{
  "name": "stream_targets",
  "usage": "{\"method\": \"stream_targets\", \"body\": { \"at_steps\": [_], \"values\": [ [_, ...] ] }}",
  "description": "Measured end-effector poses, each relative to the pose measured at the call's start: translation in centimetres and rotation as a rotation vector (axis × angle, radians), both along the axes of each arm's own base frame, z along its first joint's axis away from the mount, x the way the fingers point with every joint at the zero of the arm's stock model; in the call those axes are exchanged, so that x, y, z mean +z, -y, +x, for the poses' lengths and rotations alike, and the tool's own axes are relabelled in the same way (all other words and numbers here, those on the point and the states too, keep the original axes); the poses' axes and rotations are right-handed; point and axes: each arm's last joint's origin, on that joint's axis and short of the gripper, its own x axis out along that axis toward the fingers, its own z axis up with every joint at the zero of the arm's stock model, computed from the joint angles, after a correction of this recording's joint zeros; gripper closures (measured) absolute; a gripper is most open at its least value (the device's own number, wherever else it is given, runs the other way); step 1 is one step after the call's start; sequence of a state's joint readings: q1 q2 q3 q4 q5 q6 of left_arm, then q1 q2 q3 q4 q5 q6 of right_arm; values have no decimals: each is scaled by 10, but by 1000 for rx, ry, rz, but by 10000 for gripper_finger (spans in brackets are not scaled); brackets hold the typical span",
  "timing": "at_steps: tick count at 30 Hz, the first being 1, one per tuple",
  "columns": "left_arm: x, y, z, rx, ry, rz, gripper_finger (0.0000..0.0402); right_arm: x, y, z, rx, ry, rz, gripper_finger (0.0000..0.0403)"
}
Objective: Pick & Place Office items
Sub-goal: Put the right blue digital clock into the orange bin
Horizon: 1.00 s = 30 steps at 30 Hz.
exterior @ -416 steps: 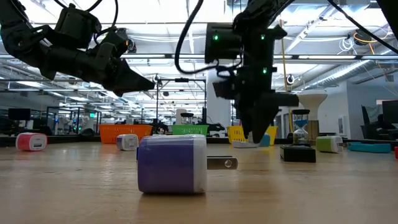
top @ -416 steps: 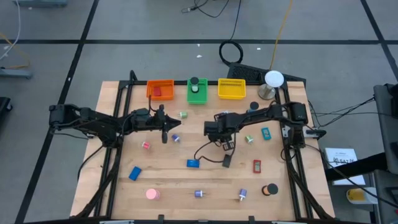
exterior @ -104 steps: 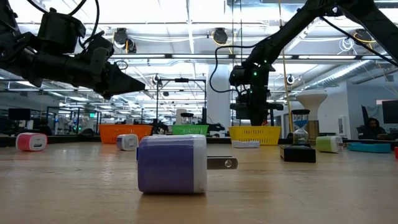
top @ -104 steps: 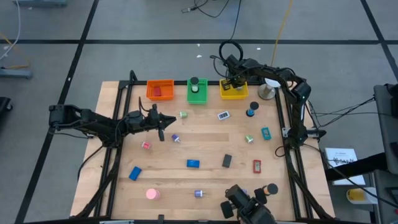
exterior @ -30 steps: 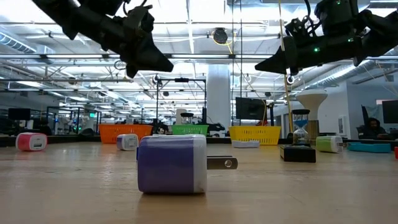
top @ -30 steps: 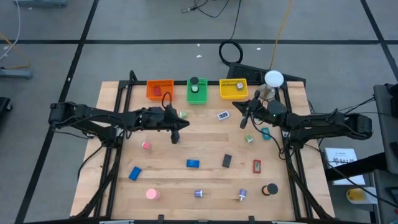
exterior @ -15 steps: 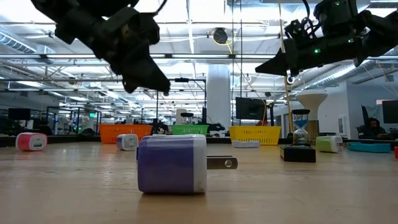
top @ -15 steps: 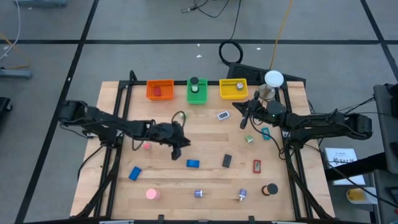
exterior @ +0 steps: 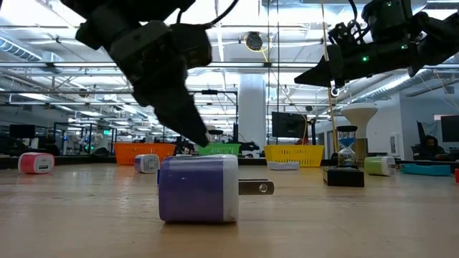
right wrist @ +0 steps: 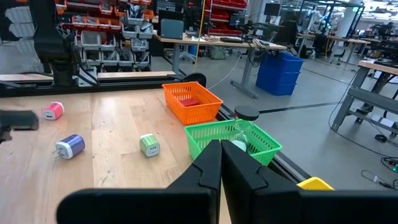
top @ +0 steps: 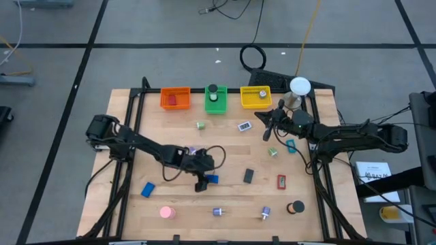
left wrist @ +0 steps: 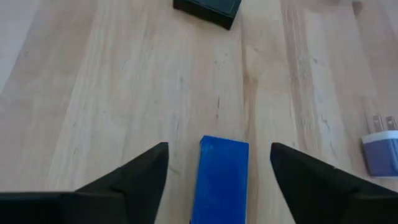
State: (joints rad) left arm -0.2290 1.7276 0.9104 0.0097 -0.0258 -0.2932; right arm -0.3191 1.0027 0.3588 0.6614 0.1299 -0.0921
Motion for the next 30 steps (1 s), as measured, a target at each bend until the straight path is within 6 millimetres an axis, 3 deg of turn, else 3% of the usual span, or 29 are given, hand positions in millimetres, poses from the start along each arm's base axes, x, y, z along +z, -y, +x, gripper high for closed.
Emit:
{"method": "stream_targets", "body": {
  "at_steps": [6, 14, 20, 25, 27, 30],
  "values": [
    [-6, 6, 8, 14, -55, 39, 76, 0, 0, 0, 0, -3, 0, 399],
    [-34, 27, 11, -1, -135, 84, 91, -1, 0, 0, 0, -8, 0, 399],
    [-34, 29, 8, 51, -176, 130, 136, -1, 0, 0, 0, -8, 0, 399],
    [-27, 19, 5, 92, -206, 120, 209, -1, 0, 0, 0, -8, 0, 399],
    [-20, 14, 5, 104, -196, 114, 241, -1, 0, 0, 0, -9, 0, 399],
    [-2, 3, 1, 131, -175, 105, 247, -1, 0, 0, 1, -11, -5, 399]
  ]
}}
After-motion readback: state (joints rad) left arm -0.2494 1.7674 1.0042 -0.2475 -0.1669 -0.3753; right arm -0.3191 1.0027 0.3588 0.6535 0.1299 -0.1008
